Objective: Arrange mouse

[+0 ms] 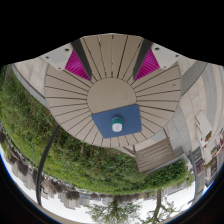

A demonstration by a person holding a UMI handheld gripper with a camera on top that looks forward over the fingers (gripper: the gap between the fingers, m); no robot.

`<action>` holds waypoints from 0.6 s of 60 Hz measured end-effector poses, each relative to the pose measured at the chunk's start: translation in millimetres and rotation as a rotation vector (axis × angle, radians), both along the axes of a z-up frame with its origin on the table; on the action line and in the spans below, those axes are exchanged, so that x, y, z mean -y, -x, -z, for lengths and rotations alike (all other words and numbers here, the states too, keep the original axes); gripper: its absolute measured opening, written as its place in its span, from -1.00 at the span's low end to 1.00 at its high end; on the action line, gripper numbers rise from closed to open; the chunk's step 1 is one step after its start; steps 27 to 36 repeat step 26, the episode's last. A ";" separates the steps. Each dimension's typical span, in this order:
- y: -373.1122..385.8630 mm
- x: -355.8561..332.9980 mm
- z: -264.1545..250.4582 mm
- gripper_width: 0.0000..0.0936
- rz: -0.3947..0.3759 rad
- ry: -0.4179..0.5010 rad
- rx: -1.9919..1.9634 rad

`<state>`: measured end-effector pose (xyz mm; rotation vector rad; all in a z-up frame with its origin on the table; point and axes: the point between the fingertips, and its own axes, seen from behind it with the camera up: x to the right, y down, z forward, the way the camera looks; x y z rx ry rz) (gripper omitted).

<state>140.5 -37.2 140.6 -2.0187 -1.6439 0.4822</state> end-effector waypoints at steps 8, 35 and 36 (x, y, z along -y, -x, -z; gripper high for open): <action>-51.4 1.9 -13.7 0.81 0.060 0.009 0.002; -69.5 -9.1 -25.0 0.83 0.074 -0.027 -0.050; -69.5 -9.1 -25.0 0.83 0.074 -0.027 -0.050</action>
